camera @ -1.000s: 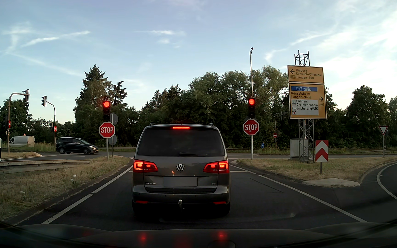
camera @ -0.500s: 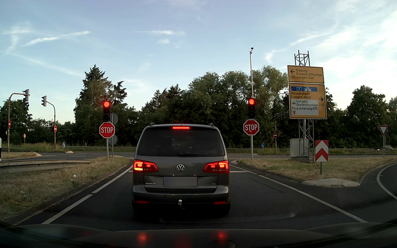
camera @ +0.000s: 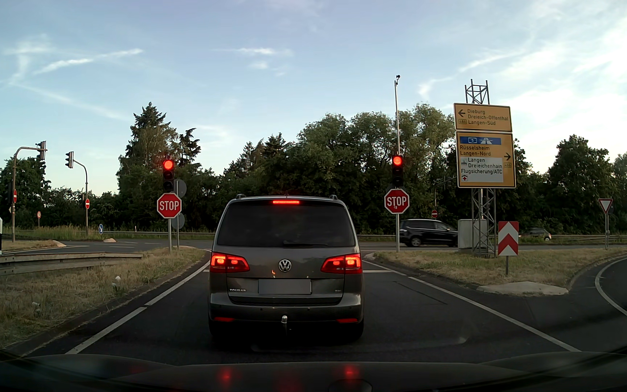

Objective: Follow the waypoints while adhering to traffic rules and regulations

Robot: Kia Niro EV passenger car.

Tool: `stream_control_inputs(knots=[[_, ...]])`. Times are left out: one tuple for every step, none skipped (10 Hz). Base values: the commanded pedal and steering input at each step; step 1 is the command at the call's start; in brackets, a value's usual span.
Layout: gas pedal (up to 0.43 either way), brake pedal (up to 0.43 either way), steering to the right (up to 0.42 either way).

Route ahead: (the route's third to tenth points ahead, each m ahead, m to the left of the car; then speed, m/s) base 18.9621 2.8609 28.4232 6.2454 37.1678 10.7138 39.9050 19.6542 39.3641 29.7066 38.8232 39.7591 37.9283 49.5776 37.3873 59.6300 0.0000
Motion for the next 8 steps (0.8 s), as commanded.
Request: stream_control_inputs(knots=[[0.000, 0.384, -0.010], [0.000, 0.390, -0.010], [0.000, 0.384, -0.010], [0.000, 0.384, -0.010], [0.000, 0.384, -0.010], [0.000, 0.384, -0.010], [0.000, 0.384, -0.010], [0.000, 0.384, -0.010]])
